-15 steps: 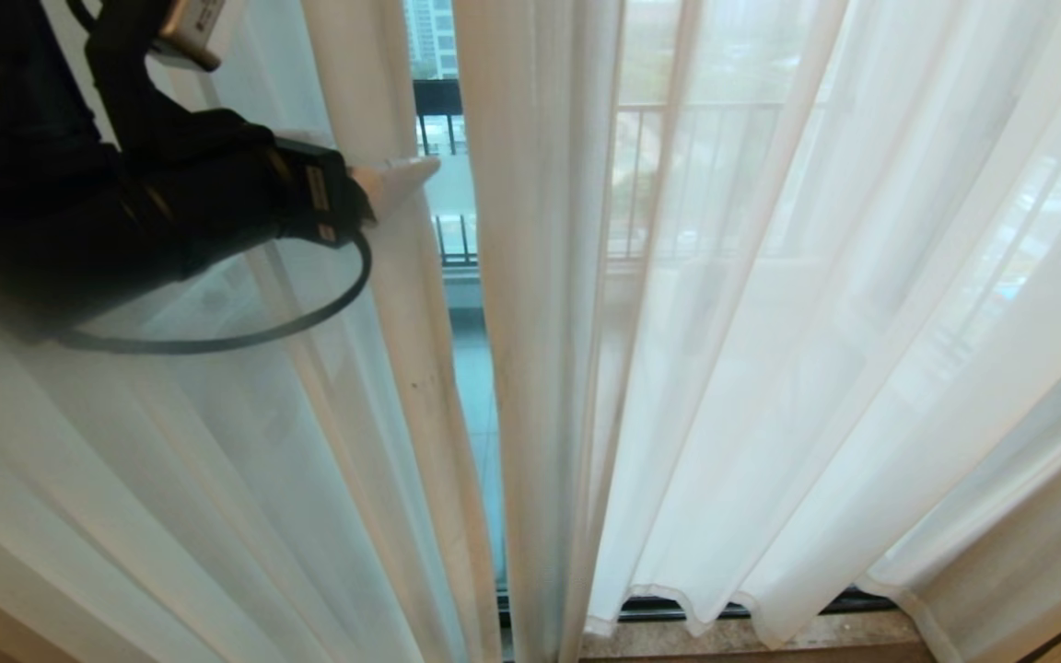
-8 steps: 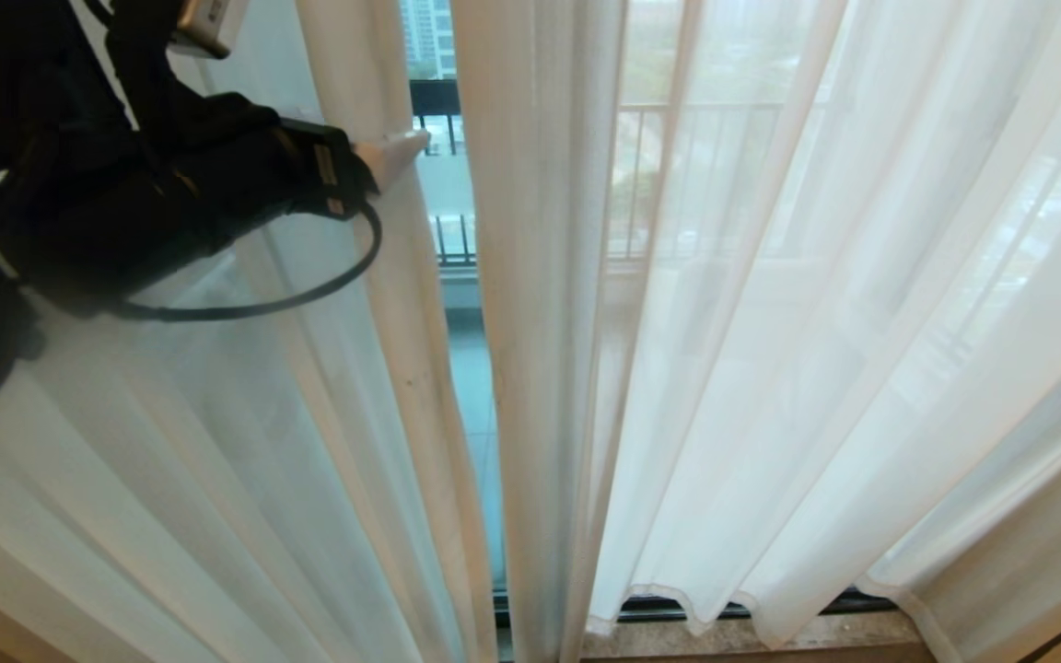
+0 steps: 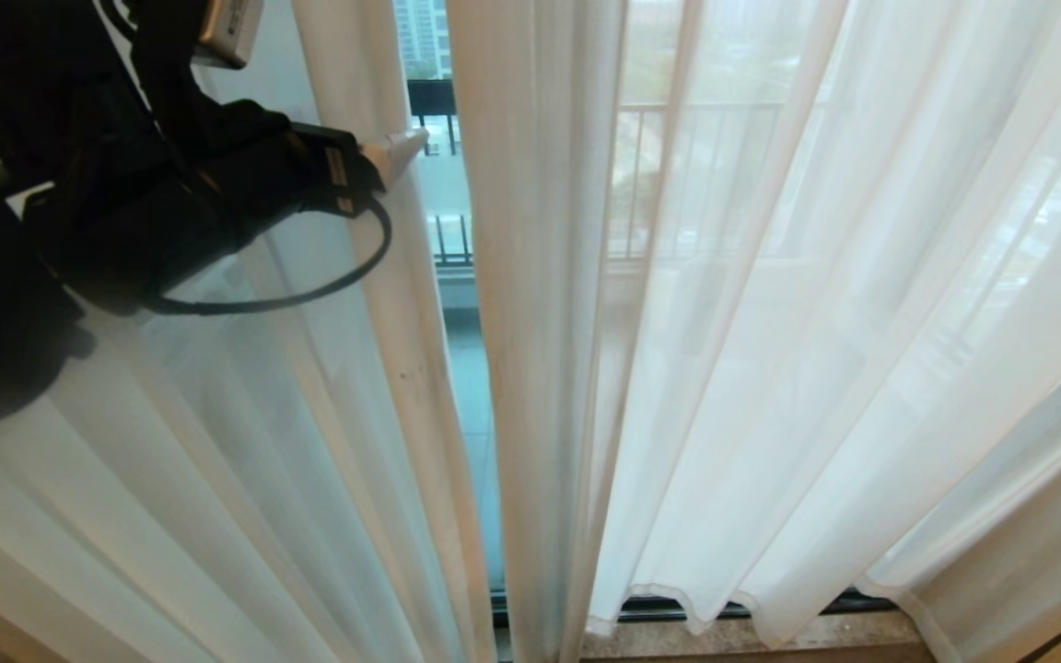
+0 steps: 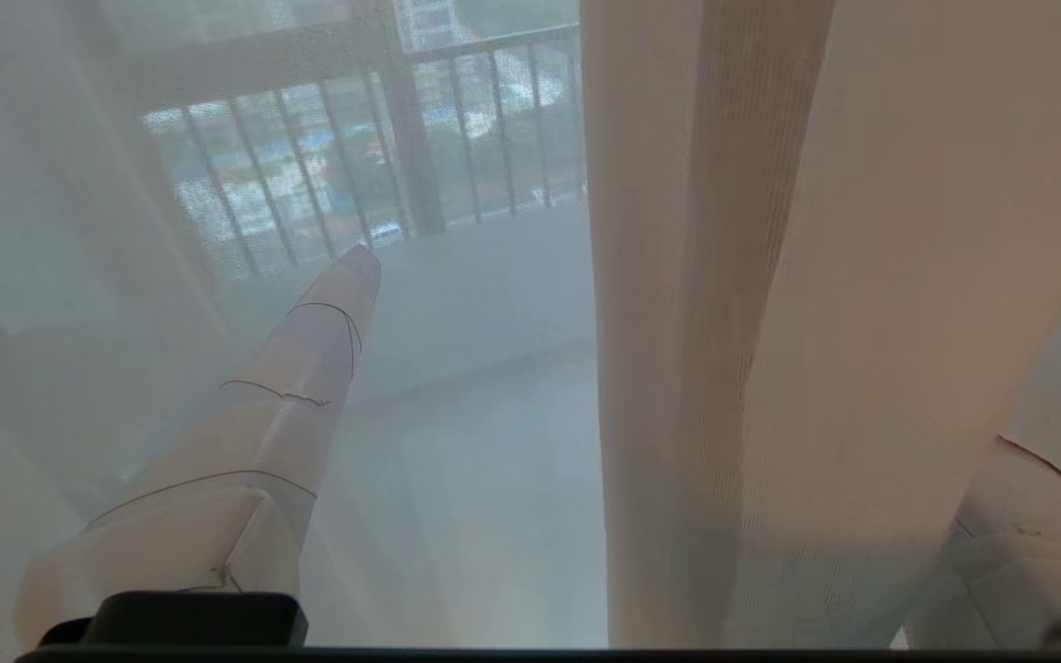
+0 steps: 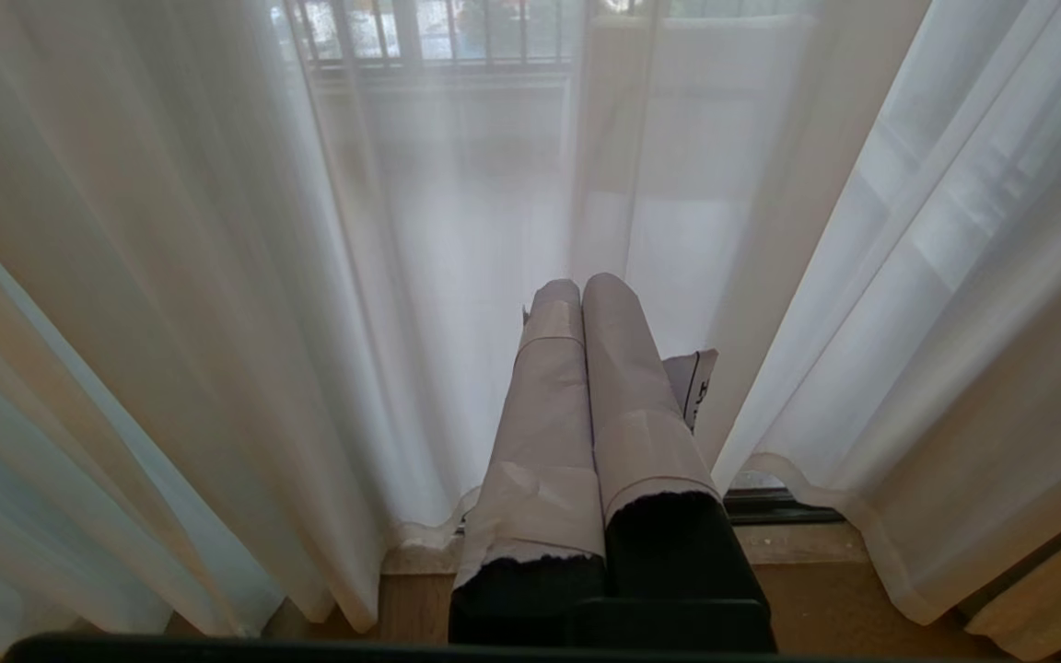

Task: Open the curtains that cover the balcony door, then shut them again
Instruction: Pull the inner curtains open on both sides

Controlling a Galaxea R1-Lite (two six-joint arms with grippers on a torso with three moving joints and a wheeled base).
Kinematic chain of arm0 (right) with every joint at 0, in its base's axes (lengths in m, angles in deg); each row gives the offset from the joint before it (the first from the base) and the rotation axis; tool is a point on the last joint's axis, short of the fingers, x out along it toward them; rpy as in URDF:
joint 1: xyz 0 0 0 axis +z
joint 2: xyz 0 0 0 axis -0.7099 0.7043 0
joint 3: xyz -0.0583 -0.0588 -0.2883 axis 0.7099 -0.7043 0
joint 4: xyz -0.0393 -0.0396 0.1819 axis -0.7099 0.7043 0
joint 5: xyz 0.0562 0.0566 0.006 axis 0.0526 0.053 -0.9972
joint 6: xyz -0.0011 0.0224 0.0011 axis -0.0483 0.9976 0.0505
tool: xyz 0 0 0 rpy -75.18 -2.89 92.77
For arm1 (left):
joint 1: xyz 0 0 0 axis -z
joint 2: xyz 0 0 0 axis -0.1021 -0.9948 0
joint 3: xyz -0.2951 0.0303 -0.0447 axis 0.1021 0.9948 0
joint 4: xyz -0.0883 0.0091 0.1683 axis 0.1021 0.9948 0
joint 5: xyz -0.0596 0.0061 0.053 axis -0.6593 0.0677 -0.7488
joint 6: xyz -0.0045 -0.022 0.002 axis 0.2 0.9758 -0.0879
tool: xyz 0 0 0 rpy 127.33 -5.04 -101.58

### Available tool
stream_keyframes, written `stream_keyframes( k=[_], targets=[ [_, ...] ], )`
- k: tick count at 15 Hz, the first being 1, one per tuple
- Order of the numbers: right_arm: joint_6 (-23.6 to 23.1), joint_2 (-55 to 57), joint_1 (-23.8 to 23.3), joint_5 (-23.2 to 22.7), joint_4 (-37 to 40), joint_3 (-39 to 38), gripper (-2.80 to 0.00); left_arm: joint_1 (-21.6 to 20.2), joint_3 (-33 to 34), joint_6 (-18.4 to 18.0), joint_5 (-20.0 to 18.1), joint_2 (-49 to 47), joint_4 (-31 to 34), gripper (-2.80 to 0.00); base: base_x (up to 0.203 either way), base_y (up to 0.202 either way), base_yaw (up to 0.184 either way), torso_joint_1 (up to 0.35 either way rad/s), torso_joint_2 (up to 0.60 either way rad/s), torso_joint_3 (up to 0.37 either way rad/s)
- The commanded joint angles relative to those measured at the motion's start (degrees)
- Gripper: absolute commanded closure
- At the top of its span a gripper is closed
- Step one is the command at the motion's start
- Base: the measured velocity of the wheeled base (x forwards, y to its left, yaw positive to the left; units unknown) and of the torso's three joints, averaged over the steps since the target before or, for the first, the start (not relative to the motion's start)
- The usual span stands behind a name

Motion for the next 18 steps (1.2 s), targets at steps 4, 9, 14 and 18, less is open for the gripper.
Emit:
stream_keyframes(
  k=[4,9,14,18],
  targets=[
    [-0.1,0.0,0.0,0.0,0.0,0.0,0.0,-0.1,0.3,0.0,0.1,-0.5,-0.2,-2.8,0.0,0.0,0.0,0.0,0.0,0.0],
    [0.0,0.0,0.0,0.0,0.0,0.0,0.0,-1.5,0.1,0.0,-0.2,-1.5,-0.3,-2.8,0.0,0.0,0.0,0.0,0.0,0.0],
    [0.0,0.0,0.0,0.0,0.0,0.0,0.0,-2.0,0.2,0.1,-0.3,-1.7,-0.3,0.0,0.0,0.0,0.0,0.0,0.0,0.0],
    [0.0,0.0,0.0,0.0,0.0,0.0,0.0,-2.5,0.2,0.1,-0.2,-1.4,-0.4,0.0,0.0,0.0,0.0,0.0,0.0,0.0]
  ],
)
